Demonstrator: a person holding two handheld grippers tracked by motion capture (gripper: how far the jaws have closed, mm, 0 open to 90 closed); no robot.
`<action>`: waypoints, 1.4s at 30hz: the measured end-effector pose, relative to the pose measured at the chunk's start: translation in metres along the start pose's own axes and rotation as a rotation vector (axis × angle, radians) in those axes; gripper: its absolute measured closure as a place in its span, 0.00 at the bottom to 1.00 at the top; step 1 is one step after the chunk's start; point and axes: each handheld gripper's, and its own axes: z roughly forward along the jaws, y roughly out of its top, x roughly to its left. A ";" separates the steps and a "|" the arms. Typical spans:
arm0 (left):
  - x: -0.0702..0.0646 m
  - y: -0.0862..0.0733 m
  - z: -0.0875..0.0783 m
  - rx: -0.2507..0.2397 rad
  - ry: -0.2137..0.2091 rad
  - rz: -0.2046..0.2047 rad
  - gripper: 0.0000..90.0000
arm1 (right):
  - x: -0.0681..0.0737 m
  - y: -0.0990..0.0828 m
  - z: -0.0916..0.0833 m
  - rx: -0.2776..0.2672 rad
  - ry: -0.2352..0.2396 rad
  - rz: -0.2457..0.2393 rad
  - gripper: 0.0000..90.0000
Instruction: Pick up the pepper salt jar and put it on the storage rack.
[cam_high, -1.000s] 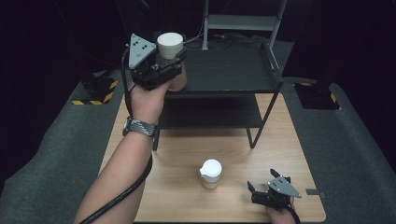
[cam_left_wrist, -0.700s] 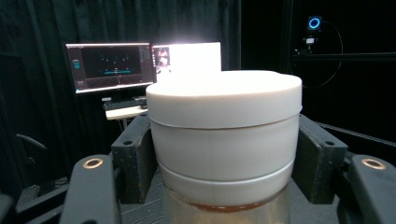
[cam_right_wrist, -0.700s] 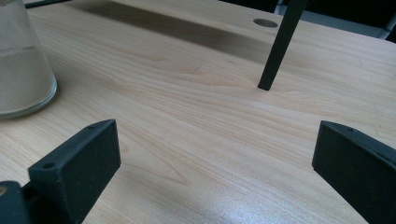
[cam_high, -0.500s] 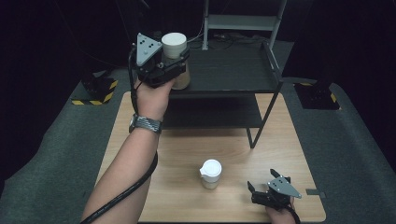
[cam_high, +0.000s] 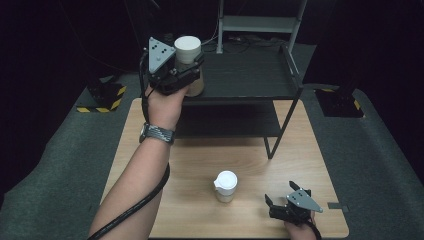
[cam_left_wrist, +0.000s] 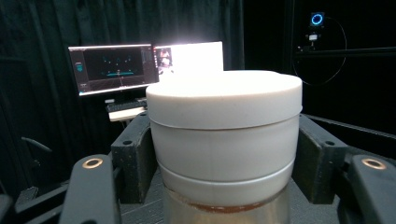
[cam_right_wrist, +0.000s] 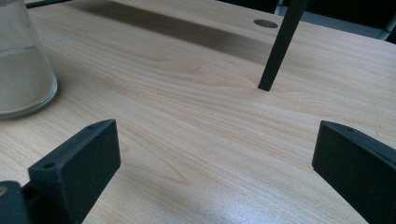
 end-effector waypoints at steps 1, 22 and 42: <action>-0.001 0.000 0.000 0.000 0.001 0.002 0.37 | 0.000 0.000 0.000 0.000 0.000 0.001 0.00; 0.002 -0.004 -0.006 0.013 -0.025 -0.030 0.19 | 0.001 0.000 0.000 0.002 0.000 -0.005 0.00; 0.000 0.000 -0.038 0.039 -0.024 -0.030 0.00 | 0.002 0.000 0.000 0.002 -0.004 -0.009 0.00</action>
